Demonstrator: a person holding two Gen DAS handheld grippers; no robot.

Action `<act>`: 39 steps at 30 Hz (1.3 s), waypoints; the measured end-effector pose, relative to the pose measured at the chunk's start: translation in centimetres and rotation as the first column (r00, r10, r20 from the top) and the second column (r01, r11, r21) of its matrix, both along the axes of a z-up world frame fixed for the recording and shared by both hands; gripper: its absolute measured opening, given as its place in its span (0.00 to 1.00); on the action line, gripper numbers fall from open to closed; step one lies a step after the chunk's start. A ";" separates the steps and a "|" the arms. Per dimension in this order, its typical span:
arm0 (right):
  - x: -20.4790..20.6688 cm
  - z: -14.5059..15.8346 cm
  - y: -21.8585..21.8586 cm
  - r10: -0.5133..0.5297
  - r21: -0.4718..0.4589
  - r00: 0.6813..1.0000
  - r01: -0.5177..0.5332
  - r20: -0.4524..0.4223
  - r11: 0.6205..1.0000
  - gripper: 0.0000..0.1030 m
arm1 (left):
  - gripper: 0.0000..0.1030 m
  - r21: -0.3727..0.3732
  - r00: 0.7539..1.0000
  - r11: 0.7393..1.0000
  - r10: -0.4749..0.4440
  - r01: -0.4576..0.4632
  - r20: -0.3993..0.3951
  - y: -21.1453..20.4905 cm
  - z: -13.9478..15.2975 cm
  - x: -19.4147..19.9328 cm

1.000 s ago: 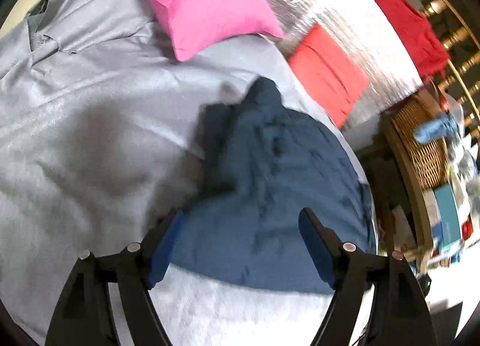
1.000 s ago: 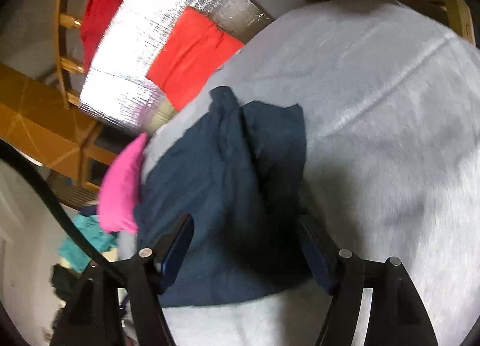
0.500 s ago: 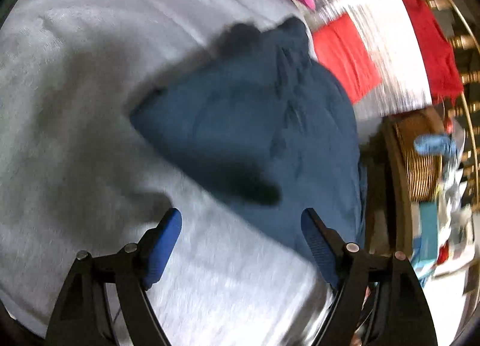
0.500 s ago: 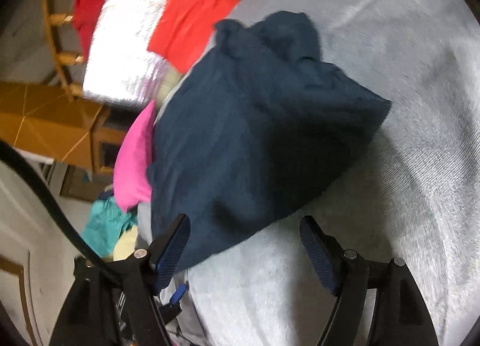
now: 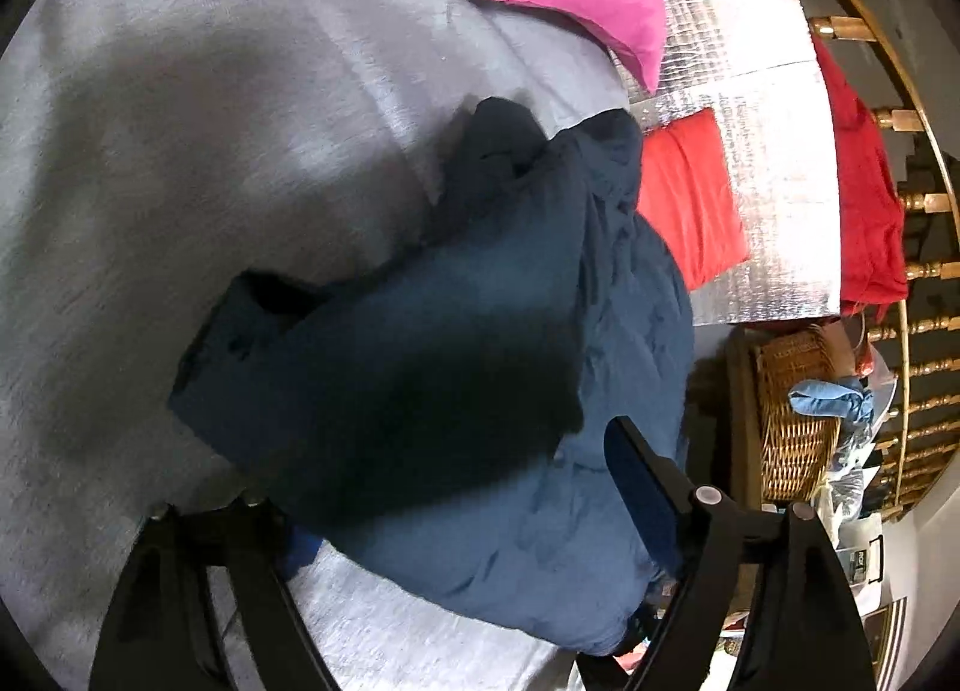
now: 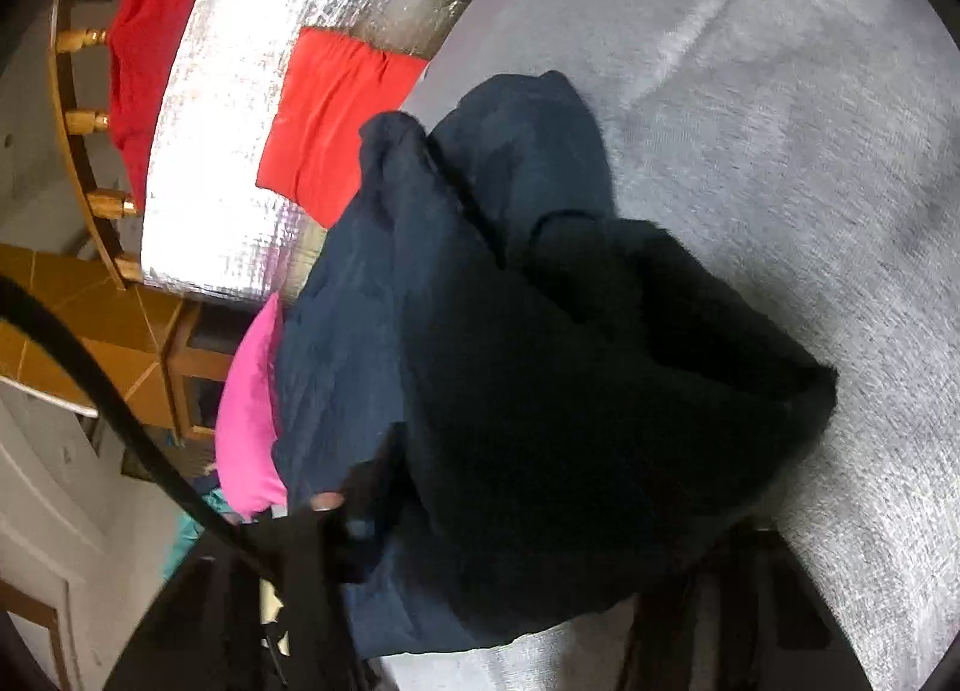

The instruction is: Fold large clothes

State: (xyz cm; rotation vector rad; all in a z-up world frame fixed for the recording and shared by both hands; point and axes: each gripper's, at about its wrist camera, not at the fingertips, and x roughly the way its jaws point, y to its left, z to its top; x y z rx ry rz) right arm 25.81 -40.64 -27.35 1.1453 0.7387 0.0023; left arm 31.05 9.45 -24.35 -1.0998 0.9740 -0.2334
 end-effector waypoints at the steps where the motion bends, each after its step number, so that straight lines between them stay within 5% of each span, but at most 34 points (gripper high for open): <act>1: 0.1 0.4 0.1 0.002 -0.025 1.000 -0.002 0.007 1.000 0.39 | 0.59 0.021 1.000 1.000 -0.002 0.002 0.015 0.0 0.4 0.0; 2: 0.1 1.0 0.4 0.010 -0.062 1.000 -0.009 0.016 0.998 0.37 | 0.49 0.063 0.999 0.998 -0.011 0.009 0.032 -0.2 0.9 0.1; 5: -0.2 3.2 1.3 0.031 -0.161 0.998 -0.022 0.053 0.987 0.30 | 0.40 0.110 0.996 0.994 -0.023 0.013 0.085 -0.2 2.3 0.2; 9: -1.1 5.0 1.9 0.049 -0.219 0.992 -0.022 0.115 0.975 0.30 | 0.39 0.144 0.987 0.989 -0.041 0.019 0.152 0.0 4.0 -0.2; 11: -0.9 4.3 1.7 0.052 -0.206 0.996 -0.035 0.078 0.978 0.30 | 0.39 0.169 0.991 0.985 -0.061 0.040 0.123 0.1 3.5 -0.2; 13: -0.4 2.7 1.3 0.057 -0.159 0.998 -0.054 0.015 0.986 0.34 | 0.44 0.159 0.997 0.985 -0.066 0.059 0.043 0.1 2.1 0.1; 15: -0.4 1.2 0.5 0.049 -0.071 0.998 -0.051 -0.029 0.996 0.44 | 0.60 0.122 0.998 0.991 -0.048 0.051 -0.030 0.7 0.6 0.1; 19: -1.1 0.9 -0.3 0.039 -0.006 0.999 -0.039 -0.037 0.999 0.63 | 0.67 0.066 0.998 0.996 -0.051 0.054 -0.038 1.1 0.6 -0.1; 24: -2.5 0.7 -1.7 -0.001 0.064 1.000 0.003 -0.025 0.998 0.72 | 0.77 0.017 0.998 0.999 -0.046 0.047 -0.036 0.6 0.7 -1.3; 29: -1.9 -0.4 -1.2 0.008 0.074 1.000 -0.006 -0.030 0.997 0.71 | 0.77 0.011 0.998 0.999 -0.049 0.050 -0.030 -0.1 0.5 -0.5; 31: -1.1 -0.1 -0.4 0.023 0.029 1.000 -0.023 -0.006 0.999 0.59 | 0.77 -0.010 1.000 1.000 -0.021 0.021 -0.011 0.5 0.3 -0.4; 34: -0.3 -0.4 0.4 0.015 0.006 1.000 -0.015 -0.011 1.000 0.47 | 0.71 -0.022 0.999 0.999 0.031 -0.030 0.018 1.3 0.3 -0.1; 35: -0.3 -0.5 0.4 0.010 0.003 1.000 -0.010 -0.008 1.000 0.44 | 0.53 -0.016 0.999 0.999 0.038 -0.037 0.018 1.4 0.3 0.0; 39: 0.0 1.3 1.7 0.025 -0.113 1.000 -0.023 0.015 0.993 0.29 | 0.30 0.051 0.998 0.999 0.014 -0.018 0.068 0.7 1.2 0.0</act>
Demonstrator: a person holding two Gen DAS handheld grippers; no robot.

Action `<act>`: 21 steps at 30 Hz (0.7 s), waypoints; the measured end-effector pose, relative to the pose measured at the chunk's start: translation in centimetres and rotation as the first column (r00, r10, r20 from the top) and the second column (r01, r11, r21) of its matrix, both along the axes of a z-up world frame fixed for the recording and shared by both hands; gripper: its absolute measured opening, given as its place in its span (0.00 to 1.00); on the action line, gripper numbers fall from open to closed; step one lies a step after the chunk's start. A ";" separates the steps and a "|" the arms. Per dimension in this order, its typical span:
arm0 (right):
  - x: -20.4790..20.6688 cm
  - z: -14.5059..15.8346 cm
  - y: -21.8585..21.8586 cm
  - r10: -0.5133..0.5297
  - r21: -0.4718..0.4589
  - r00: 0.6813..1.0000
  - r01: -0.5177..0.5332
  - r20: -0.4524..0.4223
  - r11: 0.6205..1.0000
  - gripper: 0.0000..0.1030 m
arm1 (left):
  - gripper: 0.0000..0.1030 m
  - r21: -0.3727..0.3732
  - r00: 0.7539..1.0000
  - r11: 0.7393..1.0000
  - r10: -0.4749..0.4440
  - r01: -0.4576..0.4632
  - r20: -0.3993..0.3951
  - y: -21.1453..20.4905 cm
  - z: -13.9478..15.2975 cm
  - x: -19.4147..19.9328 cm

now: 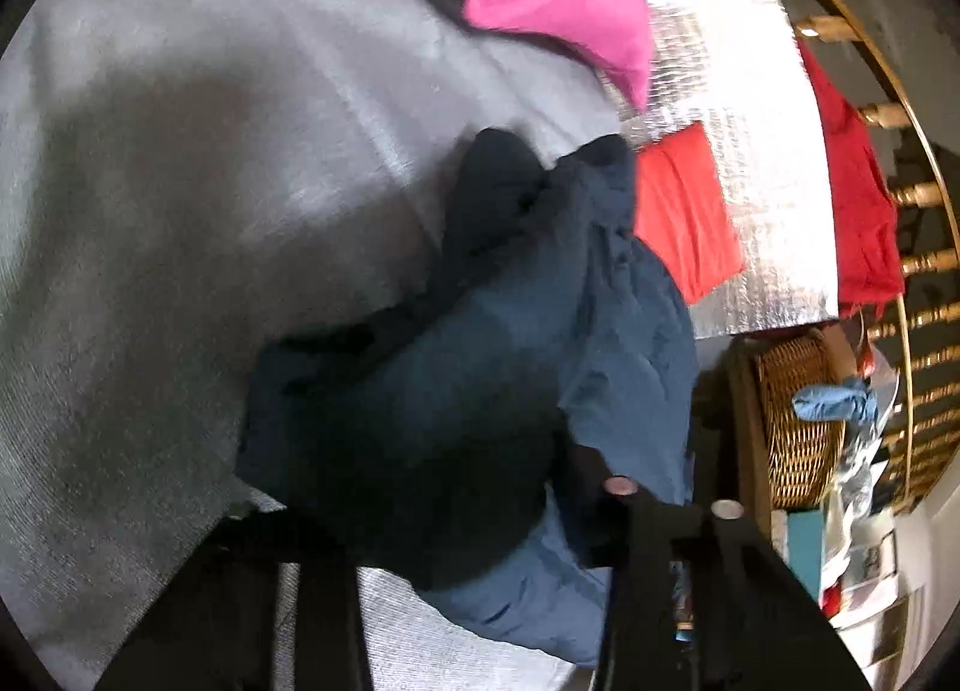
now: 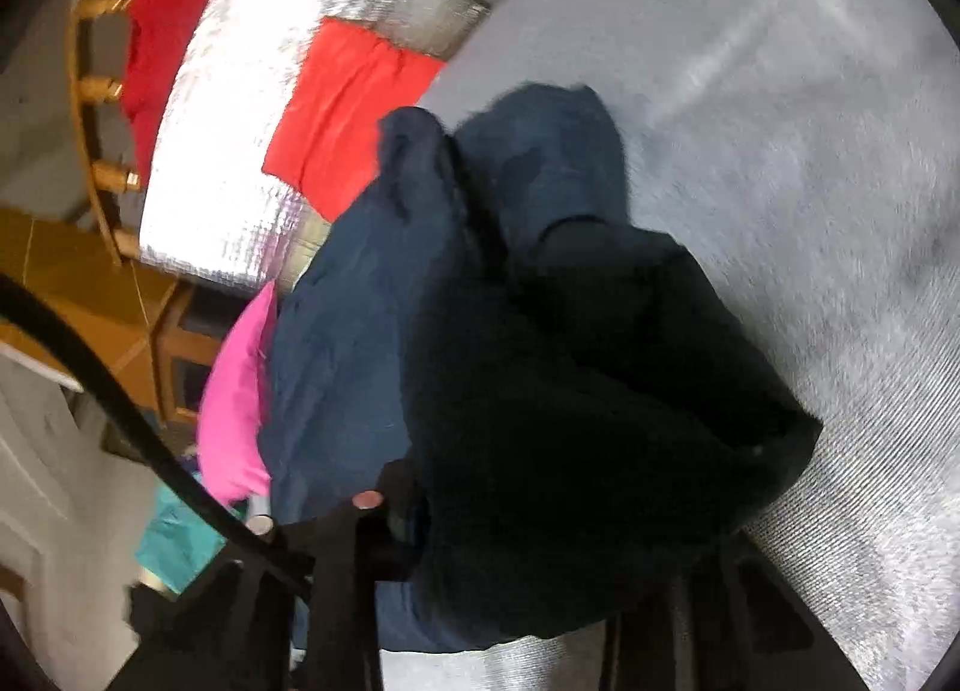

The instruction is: Fold large clothes

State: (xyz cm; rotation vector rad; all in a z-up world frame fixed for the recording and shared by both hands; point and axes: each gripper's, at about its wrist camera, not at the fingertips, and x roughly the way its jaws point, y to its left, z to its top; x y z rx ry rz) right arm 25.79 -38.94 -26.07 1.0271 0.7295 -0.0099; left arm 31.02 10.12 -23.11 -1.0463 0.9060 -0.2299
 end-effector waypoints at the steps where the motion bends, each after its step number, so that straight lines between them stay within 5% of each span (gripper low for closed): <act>1: 0.0 0.4 0.3 0.004 -0.025 1.000 -0.004 0.005 1.000 0.27 | 0.28 0.017 1.000 1.000 -0.005 0.004 0.017 -0.1 0.5 0.0; 21: -5.7 2.7 1.5 0.107 -0.096 0.993 -0.103 0.039 0.990 0.26 | 0.20 0.094 0.996 0.994 -0.058 0.052 0.064 2.3 2.9 -4.6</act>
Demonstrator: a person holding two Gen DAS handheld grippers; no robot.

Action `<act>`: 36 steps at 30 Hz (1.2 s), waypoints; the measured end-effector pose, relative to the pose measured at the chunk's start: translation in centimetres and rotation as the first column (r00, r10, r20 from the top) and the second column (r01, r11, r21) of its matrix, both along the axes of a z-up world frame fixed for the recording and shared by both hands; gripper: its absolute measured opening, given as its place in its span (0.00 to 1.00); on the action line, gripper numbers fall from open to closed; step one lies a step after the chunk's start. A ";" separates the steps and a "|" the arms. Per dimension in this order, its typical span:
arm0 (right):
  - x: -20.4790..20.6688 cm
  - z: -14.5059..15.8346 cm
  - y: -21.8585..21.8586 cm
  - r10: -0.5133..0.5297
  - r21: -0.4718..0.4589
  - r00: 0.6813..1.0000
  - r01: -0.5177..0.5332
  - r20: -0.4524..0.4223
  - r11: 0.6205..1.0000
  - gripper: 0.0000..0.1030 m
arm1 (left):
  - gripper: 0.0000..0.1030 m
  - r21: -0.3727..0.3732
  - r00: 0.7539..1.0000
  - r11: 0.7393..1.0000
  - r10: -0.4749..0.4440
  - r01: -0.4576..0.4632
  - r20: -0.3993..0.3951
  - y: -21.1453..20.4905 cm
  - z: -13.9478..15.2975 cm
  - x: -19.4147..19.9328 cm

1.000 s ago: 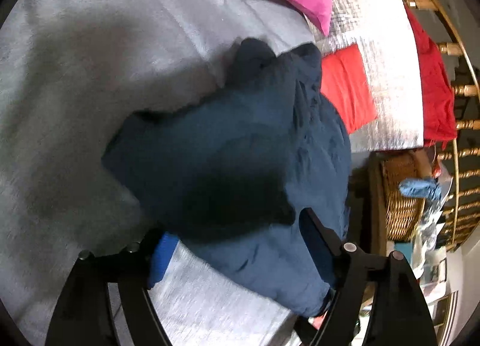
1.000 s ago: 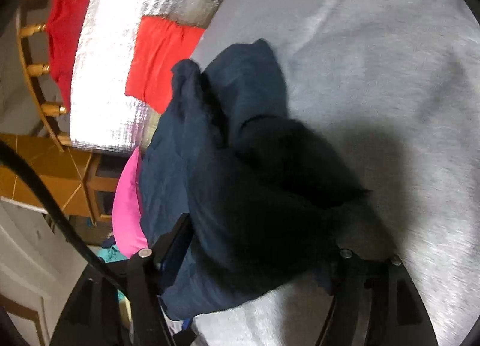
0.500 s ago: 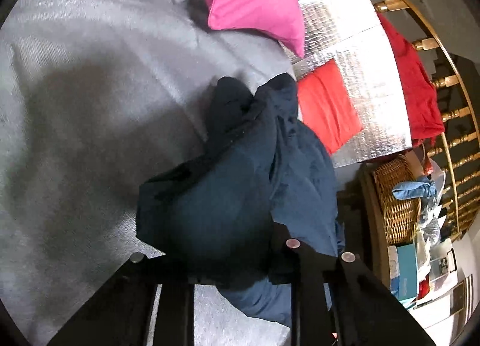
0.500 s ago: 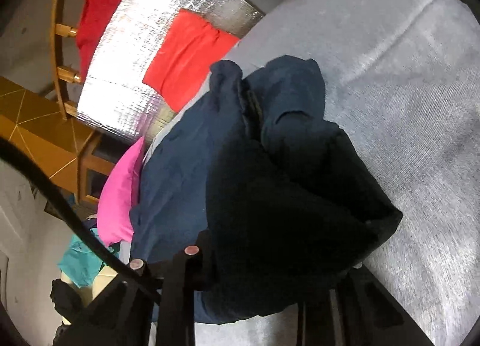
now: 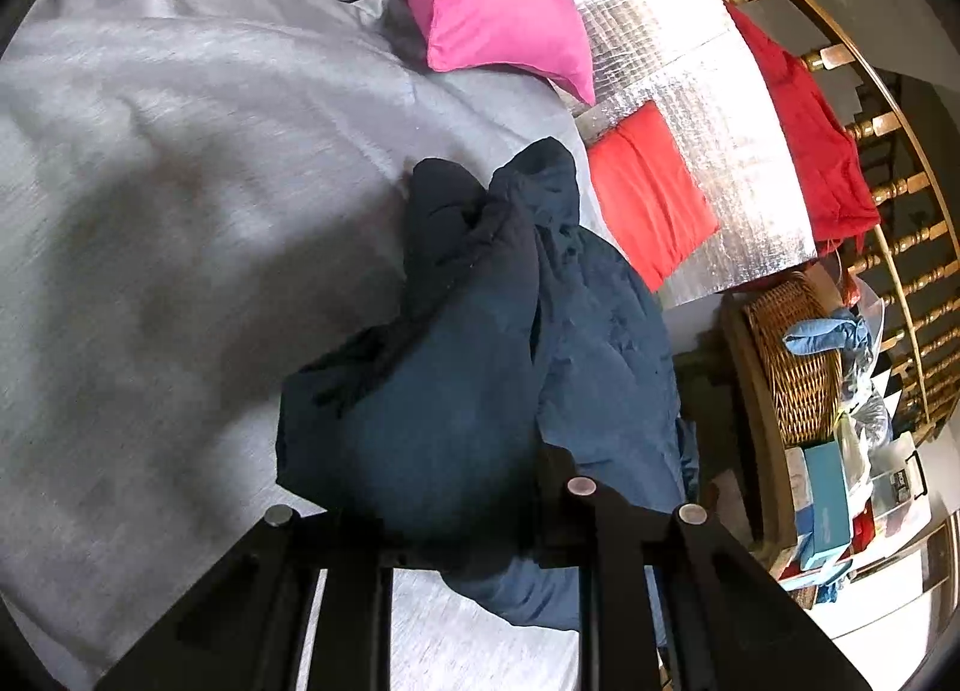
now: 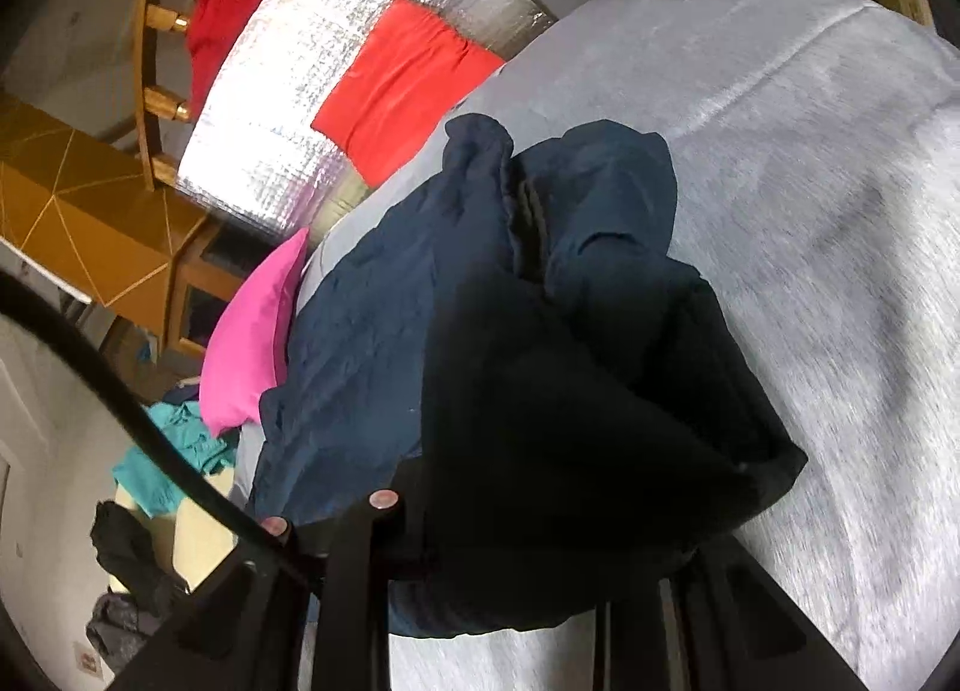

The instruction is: Fold large clothes

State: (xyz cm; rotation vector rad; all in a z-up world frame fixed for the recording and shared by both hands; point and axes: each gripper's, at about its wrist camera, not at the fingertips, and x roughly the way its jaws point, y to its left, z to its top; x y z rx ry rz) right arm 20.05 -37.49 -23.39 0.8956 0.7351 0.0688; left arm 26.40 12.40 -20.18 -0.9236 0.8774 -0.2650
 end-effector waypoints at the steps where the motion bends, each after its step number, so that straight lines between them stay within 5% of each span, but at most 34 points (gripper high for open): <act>1: -0.1 -0.1 0.3 0.006 -0.008 1.000 -0.006 -0.003 1.000 0.26 | 0.20 0.001 1.000 1.000 0.003 -0.003 -0.003 0.2 -0.1 -0.1; 4: -0.3 -1.0 0.9 0.028 -0.032 0.999 -0.029 -0.034 0.999 0.26 | 0.20 0.043 0.999 0.999 0.004 -0.003 -0.035 0.2 -0.6 0.0; 7: -0.2 -1.8 0.6 0.031 -0.021 0.997 -0.033 -0.064 0.999 0.33 | 0.33 0.102 0.996 0.995 -0.008 0.017 -0.088 -0.2 -1.4 0.1; 8: -0.3 -1.9 0.3 0.030 -0.011 0.996 -0.031 -0.082 0.999 0.38 | 0.46 0.112 0.994 0.994 -0.008 0.020 -0.108 -0.1 -1.4 0.1; 9: -0.5 -1.8 0.2 0.026 -0.016 0.994 -0.027 -0.103 0.999 0.54 | 0.57 0.130 0.989 0.991 -0.009 0.029 -0.146 0.1 -1.5 0.1; 10: -0.8 -1.6 -0.1 0.017 -0.028 0.992 -0.020 -0.126 0.999 0.62 | 0.61 0.138 0.984 0.990 -0.013 0.038 -0.177 0.4 -1.4 0.0; 13: -2.7 -0.5 -1.5 0.003 -0.032 0.992 -0.007 -0.126 0.999 0.66 | 0.62 0.123 0.979 0.992 -0.012 0.038 -0.202 2.2 -0.7 -1.0; 16: -4.7 0.9 -2.9 -0.035 -0.071 0.993 0.027 -0.116 0.997 0.67 | 0.63 0.204 0.988 0.979 0.060 -0.030 -0.140 4.0 1.2 -2.4; 20: -6.0 4.3 -3.1 -0.108 -0.252 0.994 0.098 -0.027 0.963 0.66 | 0.65 0.398 0.993 0.911 0.117 -0.105 -0.006 3.7 4.3 -2.9; 23: -4.6 6.3 -1.0 -0.044 -0.358 0.999 0.046 0.012 0.932 0.51 | 0.65 0.530 0.997 0.846 0.037 -0.064 0.061 0.7 5.3 -2.6; 27: -1.2 6.5 2.0 0.050 -0.457 0.999 -0.053 -0.019 0.888 0.43 | 0.66 0.687 0.995 0.726 -0.090 0.035 0.044 -3.9 4.7 -1.5; 30: 2.1 4.5 2.7 0.051 -0.464 0.993 -0.095 -0.106 0.881 0.43 | 0.72 0.795 0.991 0.598 -0.128 0.099 -0.027 -6.3 2.7 -0.3; 32: 3.5 2.9 2.6 0.044 -0.448 0.984 -0.119 -0.173 0.886 0.44 | 0.73 0.812 0.989 0.573 -0.141 0.112 -0.037 -6.5 2.2 0.0; 36: 4.2 3.2 3.1 0.038 -0.472 0.982 -0.122 -0.184 0.873 0.45 | 0.74 0.785 0.989 0.609 -0.143 0.111 -0.029 -5.6 2.1 0.2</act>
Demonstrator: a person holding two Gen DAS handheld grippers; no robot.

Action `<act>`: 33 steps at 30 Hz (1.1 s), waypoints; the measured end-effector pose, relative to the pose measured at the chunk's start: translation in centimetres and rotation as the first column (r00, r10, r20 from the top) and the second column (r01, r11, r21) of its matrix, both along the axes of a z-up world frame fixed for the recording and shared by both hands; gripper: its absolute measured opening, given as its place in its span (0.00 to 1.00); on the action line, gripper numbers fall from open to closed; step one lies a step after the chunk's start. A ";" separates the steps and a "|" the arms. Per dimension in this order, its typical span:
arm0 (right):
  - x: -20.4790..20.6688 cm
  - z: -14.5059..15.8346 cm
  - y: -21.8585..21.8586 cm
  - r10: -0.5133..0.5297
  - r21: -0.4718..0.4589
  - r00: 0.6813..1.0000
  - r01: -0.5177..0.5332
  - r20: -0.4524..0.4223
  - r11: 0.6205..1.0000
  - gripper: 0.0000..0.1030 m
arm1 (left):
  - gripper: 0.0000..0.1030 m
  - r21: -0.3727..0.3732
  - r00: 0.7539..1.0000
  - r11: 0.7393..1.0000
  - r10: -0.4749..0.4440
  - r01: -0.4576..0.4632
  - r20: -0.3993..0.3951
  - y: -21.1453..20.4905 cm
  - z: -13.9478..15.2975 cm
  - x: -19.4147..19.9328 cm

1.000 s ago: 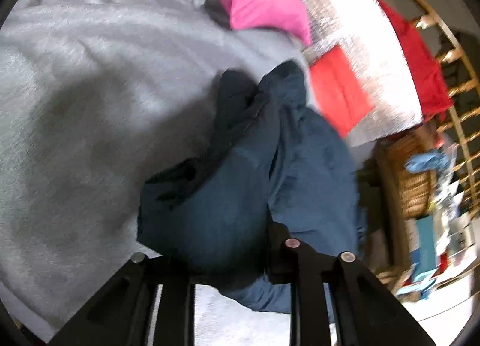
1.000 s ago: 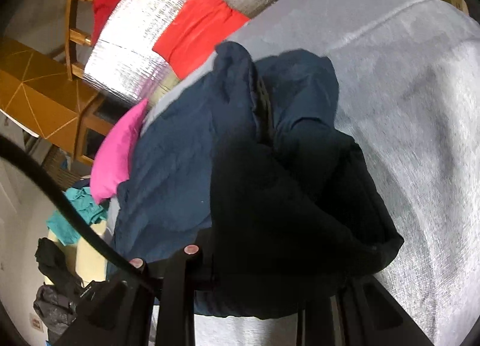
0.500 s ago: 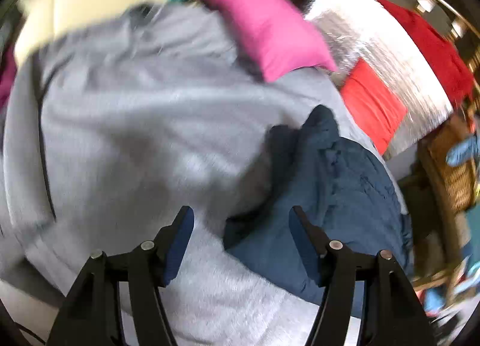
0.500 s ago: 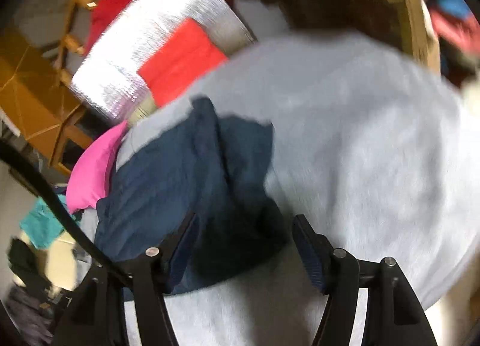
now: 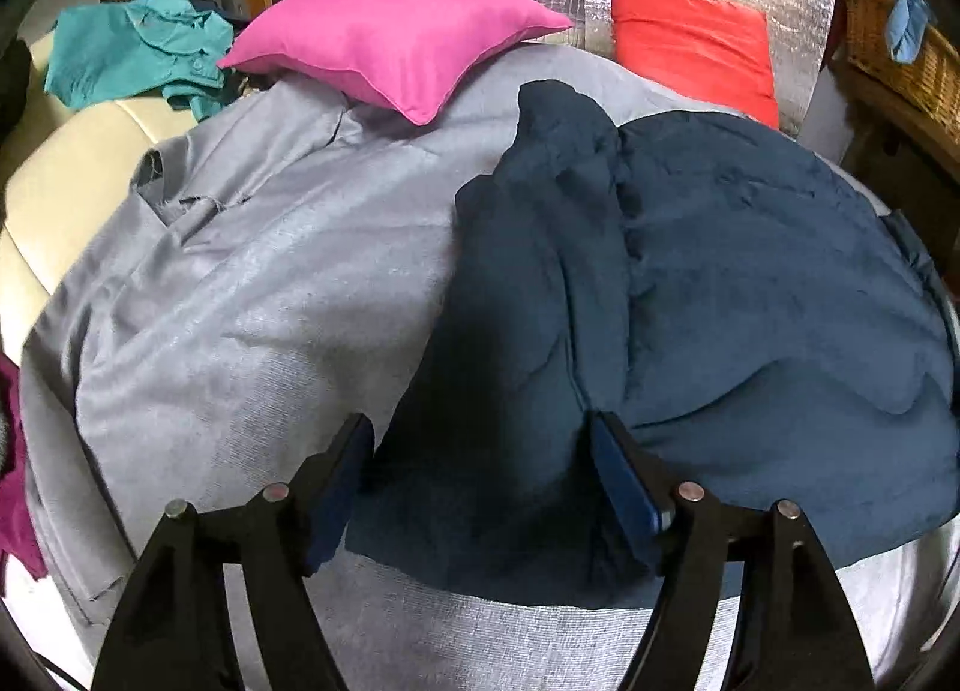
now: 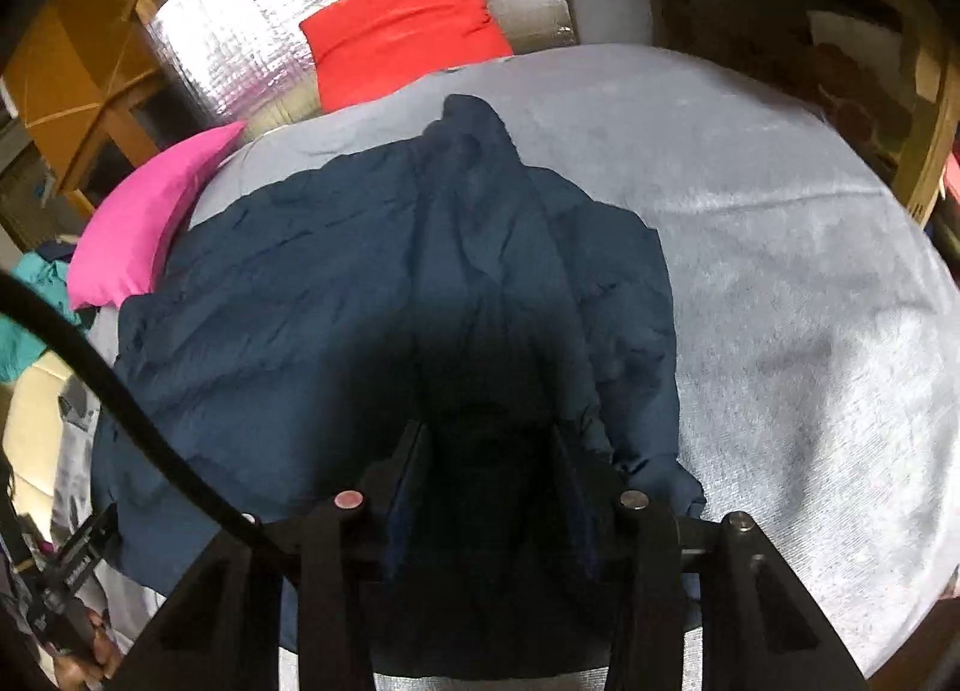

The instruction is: Fold large clothes

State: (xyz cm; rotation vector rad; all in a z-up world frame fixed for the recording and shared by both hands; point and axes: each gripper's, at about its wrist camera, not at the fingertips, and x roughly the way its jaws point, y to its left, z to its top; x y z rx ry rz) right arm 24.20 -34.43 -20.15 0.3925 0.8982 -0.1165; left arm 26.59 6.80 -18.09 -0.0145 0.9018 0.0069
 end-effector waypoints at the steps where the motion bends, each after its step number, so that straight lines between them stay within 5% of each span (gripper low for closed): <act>1: -0.1 0.4 0.1 -0.010 -0.012 1.000 0.010 0.012 1.000 0.46 | 0.74 -0.008 1.000 1.000 0.000 0.000 -0.001 0.0 0.1 -0.2; 8: -0.2 4.3 1.8 0.020 -0.108 0.977 0.004 0.213 0.994 0.46 | 0.74 0.075 0.999 0.997 -0.020 0.018 0.027 -1.1 0.3 -0.7; 14: 4.1 0.5 2.0 0.034 -0.052 0.999 -0.032 0.026 0.998 0.46 | 0.74 0.100 0.999 0.995 -0.030 0.026 0.042 -1.2 0.3 -0.8; 26: 0.0 2.3 3.2 0.125 -0.053 0.984 -0.120 0.123 0.991 0.46 | 0.74 0.137 0.998 0.990 -0.028 0.021 0.051 -1.6 0.3 -1.5; 33: -0.4 -0.3 3.0 0.180 -0.033 0.983 -0.179 0.030 0.983 0.46 | 0.74 0.155 0.998 0.988 -0.018 0.009 0.055 -1.9 0.2 -1.7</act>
